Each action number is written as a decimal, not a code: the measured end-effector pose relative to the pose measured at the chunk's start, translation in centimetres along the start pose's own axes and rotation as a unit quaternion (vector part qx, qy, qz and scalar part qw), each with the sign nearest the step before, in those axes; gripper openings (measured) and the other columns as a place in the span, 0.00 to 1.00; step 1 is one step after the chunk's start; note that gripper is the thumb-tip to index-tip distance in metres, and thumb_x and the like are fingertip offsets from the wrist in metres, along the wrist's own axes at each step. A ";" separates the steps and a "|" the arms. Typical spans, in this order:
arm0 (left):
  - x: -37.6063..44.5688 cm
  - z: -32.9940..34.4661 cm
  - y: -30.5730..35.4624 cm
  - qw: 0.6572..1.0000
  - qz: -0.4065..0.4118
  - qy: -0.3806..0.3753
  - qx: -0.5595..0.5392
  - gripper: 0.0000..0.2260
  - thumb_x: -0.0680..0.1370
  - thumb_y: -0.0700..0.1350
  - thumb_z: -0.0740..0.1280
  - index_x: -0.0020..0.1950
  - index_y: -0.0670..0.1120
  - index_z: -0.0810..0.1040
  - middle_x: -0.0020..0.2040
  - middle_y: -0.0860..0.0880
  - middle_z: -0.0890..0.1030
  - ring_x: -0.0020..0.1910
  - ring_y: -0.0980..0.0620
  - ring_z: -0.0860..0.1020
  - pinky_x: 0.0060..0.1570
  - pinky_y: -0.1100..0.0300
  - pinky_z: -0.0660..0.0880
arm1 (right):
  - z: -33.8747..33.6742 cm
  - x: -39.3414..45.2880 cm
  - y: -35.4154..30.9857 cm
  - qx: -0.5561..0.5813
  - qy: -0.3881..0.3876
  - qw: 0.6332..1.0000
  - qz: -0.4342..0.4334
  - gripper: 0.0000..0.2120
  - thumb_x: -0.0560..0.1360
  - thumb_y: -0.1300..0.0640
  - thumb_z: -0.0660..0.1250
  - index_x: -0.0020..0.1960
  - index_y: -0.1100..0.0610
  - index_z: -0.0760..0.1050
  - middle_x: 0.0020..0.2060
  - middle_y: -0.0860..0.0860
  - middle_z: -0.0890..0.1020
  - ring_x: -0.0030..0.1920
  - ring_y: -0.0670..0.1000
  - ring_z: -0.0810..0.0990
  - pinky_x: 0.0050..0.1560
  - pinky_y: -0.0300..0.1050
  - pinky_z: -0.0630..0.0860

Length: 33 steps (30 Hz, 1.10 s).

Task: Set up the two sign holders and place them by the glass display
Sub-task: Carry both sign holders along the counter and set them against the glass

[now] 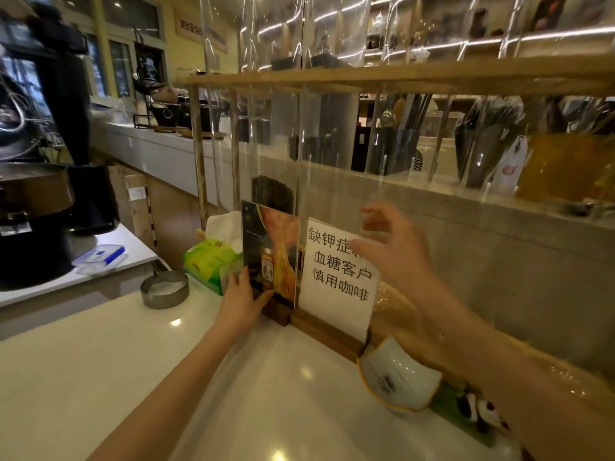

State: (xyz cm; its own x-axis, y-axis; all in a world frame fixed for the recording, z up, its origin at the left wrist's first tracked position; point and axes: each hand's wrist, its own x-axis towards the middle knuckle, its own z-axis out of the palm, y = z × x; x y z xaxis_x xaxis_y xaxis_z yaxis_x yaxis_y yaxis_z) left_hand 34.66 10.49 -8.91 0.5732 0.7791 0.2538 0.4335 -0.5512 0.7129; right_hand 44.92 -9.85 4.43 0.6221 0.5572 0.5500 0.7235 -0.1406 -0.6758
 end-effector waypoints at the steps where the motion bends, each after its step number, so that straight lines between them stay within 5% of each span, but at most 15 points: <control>1: -0.2 0.0 -0.2 1.000 -0.012 -0.006 -0.008 0.30 0.74 0.50 0.66 0.72 0.45 0.58 0.74 0.41 0.59 0.71 0.41 0.63 0.71 0.47 0.64 | 0.1 1.1 -0.9 -0.044 0.002 0.998 -0.055 0.22 0.69 0.60 0.71 0.61 0.53 0.71 0.55 0.50 0.77 0.54 0.46 0.74 0.53 0.40 0.74; 6: -1.3 0.4 -0.7 0.997 -0.049 -0.029 -0.045 0.21 0.71 0.54 0.69 0.59 0.44 0.74 0.56 0.42 0.77 0.53 0.44 0.76 0.57 0.47 0.76 | 3.5 6.0 -3.6 -0.171 -0.144 0.961 -0.166 0.15 0.74 0.55 0.65 0.59 0.58 0.75 0.55 0.55 0.80 0.55 0.51 0.77 0.51 0.39 0.71; 12: -1.2 0.9 -0.4 0.995 -0.056 -0.019 -0.083 0.16 0.70 0.52 0.70 0.53 0.45 0.77 0.53 0.44 0.76 0.50 0.47 0.75 0.54 0.51 0.77 | 7.3 8.9 -3.8 -0.220 -0.267 0.928 -0.139 0.12 0.71 0.55 0.68 0.44 0.65 0.80 0.37 0.58 0.81 0.38 0.55 0.80 0.44 0.49 0.79; 17: -0.9 1.4 -0.6 0.995 -0.058 -0.012 -0.080 0.18 0.70 0.51 0.70 0.57 0.45 0.76 0.56 0.45 0.74 0.52 0.49 0.74 0.53 0.59 0.73 | 7.8 9.2 -3.2 -0.175 -0.264 0.942 -0.112 0.09 0.69 0.59 0.70 0.44 0.65 0.81 0.37 0.56 0.80 0.36 0.48 0.77 0.34 0.35 0.72; 25: 0.1 1.4 -0.1 0.997 -0.030 -0.015 -0.069 0.20 0.72 0.50 0.69 0.61 0.43 0.74 0.56 0.44 0.75 0.52 0.51 0.71 0.50 0.62 0.69 | 8.2 9.6 -2.8 -0.156 -0.243 0.952 -0.103 0.09 0.70 0.60 0.70 0.45 0.66 0.81 0.39 0.57 0.80 0.39 0.51 0.77 0.33 0.35 0.72; 33: 0.9 2.3 -0.2 0.999 -0.025 -0.017 -0.043 0.16 0.72 0.52 0.69 0.53 0.43 0.77 0.52 0.42 0.77 0.46 0.50 0.72 0.43 0.62 0.67 | 8.4 10.0 -2.2 -0.147 -0.245 0.955 -0.072 0.09 0.72 0.62 0.67 0.47 0.67 0.80 0.39 0.56 0.78 0.38 0.51 0.76 0.30 0.33 0.69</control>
State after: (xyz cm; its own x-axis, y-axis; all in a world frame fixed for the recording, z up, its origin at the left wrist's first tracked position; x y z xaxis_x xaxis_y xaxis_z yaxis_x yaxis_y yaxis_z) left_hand 36.68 10.65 -10.34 0.5760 0.7937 0.1956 0.4010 -0.4828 0.7785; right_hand 47.00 2.90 7.33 0.3461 0.8948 0.2821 0.8890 -0.2167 -0.4034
